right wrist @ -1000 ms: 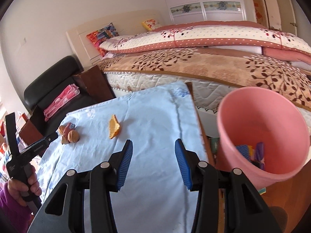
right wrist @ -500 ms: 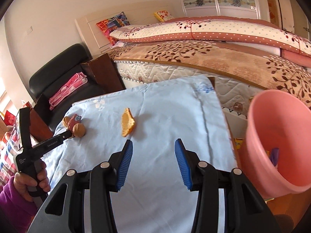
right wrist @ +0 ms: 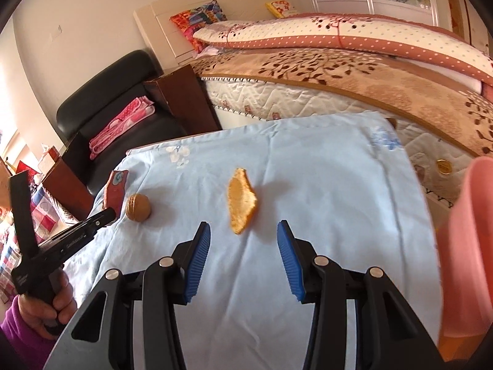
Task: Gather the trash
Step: 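Grasp the red candy wrapper with the left tool while the right tool grasps an orange peel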
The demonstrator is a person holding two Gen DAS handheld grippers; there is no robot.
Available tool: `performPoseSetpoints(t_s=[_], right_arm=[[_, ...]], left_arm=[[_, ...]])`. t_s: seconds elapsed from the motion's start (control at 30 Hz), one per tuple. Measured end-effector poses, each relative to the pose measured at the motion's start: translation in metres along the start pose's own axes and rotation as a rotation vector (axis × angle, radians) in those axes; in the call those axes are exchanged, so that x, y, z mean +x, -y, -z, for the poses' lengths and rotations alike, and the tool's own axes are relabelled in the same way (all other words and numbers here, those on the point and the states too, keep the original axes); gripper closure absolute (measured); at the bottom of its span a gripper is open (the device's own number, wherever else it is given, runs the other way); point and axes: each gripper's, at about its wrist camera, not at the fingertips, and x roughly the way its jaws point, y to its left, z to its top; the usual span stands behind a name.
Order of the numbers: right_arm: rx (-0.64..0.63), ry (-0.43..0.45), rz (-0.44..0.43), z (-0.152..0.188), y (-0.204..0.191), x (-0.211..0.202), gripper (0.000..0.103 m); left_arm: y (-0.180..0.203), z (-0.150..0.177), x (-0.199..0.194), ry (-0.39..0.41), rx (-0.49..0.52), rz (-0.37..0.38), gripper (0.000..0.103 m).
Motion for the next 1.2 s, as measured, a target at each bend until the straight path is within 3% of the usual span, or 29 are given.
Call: performPoseSetpoints(t_s=[0.23, 0.33, 0.4, 0.5, 0.73, 0.8, 1.2], right_arm=[[-0.022, -0.040, 0.048, -0.009, -0.011, 0.035, 0.061], [-0.020, -0.073, 0.073, -0.011, -0.013, 0.050, 0.070], [-0.023, -0.087, 0.090, -0.010, -0.013, 0.055, 0.083], [-0.020, -0.100, 0.099, -0.009, -0.013, 0.059, 0.087], [-0.004, -0.078, 0.084, -0.001, -0.009, 0.038, 0.091], [0.001, -0.071, 0.079, 0.002, -0.007, 0.029, 0.098], [-0.012, 0.007, 0.057, 0.022, 0.002, -0.035, 0.098]], left_arm=[[-0.001, -0.001, -0.015, 0.030, -0.014, 0.033, 0.089], [0.000, -0.001, -0.020, 0.037, -0.018, 0.048, 0.089], [0.001, -0.001, -0.022, 0.038, -0.018, 0.056, 0.089], [0.002, -0.001, -0.025, 0.042, -0.015, 0.066, 0.089], [0.011, 0.000, -0.036, 0.061, 0.006, 0.085, 0.089], [0.017, 0.001, -0.041, 0.067, 0.016, 0.094, 0.089], [0.057, 0.009, -0.057, 0.071, 0.090, 0.142, 0.089]])
